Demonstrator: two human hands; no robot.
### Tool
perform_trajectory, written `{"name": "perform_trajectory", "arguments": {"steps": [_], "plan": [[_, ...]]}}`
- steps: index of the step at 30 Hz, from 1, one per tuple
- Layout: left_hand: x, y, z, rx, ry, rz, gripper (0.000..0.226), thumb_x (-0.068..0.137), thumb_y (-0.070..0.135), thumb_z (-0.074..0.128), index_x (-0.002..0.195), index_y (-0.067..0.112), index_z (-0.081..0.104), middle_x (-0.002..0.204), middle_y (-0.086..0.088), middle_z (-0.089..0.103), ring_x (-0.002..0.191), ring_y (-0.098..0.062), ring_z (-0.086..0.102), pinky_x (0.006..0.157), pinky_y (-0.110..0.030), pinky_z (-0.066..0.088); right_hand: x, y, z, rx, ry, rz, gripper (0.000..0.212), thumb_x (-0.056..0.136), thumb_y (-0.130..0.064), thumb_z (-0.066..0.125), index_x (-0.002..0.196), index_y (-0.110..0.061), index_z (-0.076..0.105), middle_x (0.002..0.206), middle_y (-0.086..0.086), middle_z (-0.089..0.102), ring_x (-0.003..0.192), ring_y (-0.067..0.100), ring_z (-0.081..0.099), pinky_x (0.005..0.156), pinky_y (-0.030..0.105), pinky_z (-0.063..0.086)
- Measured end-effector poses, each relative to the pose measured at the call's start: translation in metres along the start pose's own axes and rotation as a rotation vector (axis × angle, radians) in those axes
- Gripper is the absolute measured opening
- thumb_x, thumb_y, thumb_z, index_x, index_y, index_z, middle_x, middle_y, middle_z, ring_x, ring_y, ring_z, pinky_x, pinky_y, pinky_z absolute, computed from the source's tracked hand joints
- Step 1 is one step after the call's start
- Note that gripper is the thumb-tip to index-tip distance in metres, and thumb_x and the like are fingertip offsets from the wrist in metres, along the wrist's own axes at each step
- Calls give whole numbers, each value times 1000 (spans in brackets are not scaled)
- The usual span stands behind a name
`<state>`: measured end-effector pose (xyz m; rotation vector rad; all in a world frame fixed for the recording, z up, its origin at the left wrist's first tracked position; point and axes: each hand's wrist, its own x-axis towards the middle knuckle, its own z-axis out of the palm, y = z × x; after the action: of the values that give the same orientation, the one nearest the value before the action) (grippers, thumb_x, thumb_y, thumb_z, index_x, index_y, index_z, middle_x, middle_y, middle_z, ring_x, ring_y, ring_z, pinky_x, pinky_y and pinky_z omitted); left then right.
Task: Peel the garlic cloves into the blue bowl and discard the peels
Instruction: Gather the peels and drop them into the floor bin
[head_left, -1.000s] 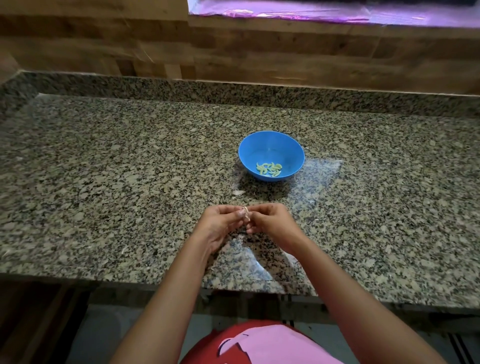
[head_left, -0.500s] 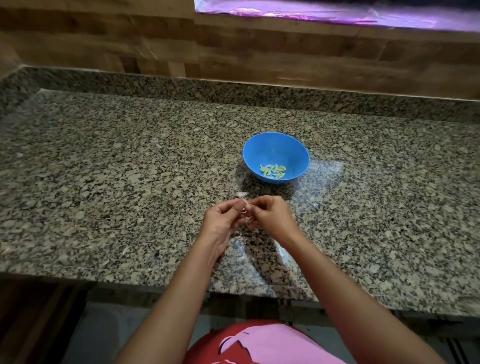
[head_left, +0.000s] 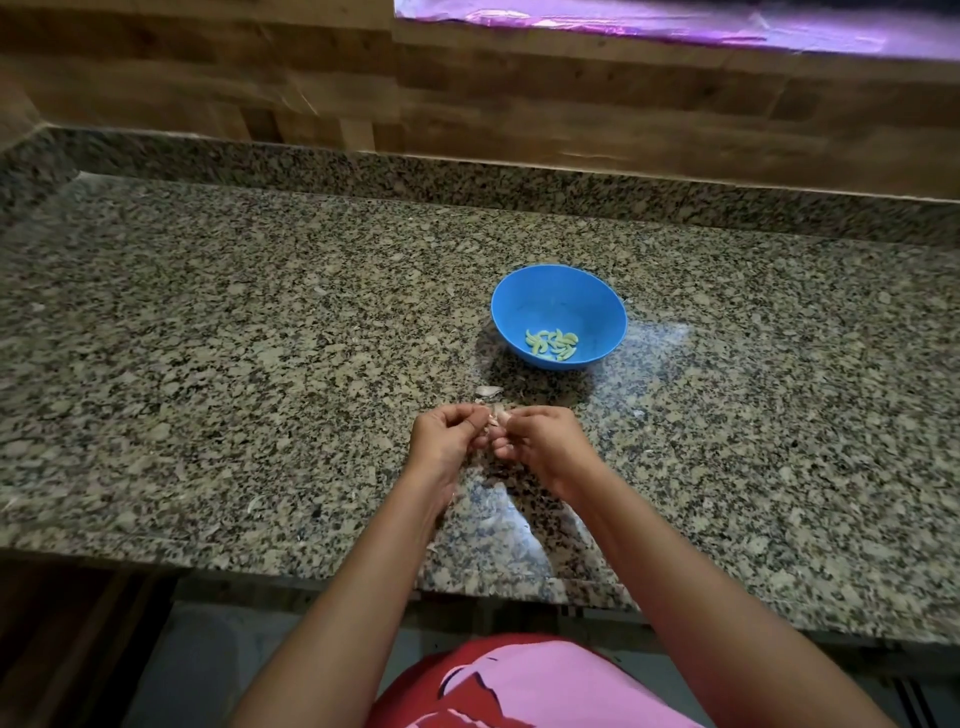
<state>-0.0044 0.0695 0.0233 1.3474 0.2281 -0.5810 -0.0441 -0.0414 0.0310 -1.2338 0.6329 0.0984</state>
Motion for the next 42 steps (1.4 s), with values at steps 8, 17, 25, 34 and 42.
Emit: {"name": "perform_trajectory", "arguments": {"steps": [8,17,25,34,42], "plan": [[5,5,-15,145,-29,45,32,85,-19,49,108,-1,61,98,-10,64,89,-17,61,81,-25,53,17,0,-2,-294,64,-31,11,90,-5,59,82,1,62,69,9,61,47,11,58,54,23,54],[2,3,-16,105,12,52,19,82,-13,59,79,5,53,81,-8,59,74,-17,58,69,-23,53,14,-3,1,-726,127,-214,25,89,-19,64,110,-6,66,93,9,71,61,13,62,57,24,54],[-2,9,-12,-34,-114,-22,13,84,-10,57,92,-1,60,81,-11,65,68,-13,66,62,-18,56,-7,-1,-3,-581,24,-288,20,86,-17,67,104,-10,71,92,1,71,63,-4,60,52,8,42],[-1,-5,-3,840,-13,374,15,88,5,60,95,17,64,97,3,65,87,-10,60,79,-20,50,-14,-6,-22,-800,155,-338,13,91,-16,61,92,-5,68,70,-6,60,60,7,55,60,27,49],[-3,-36,2,1289,-5,790,19,96,21,48,111,16,59,117,3,53,110,-14,42,89,-22,32,-36,3,-59,-1450,157,-433,9,92,-4,48,95,-3,57,101,10,59,92,23,55,75,24,40]]}}
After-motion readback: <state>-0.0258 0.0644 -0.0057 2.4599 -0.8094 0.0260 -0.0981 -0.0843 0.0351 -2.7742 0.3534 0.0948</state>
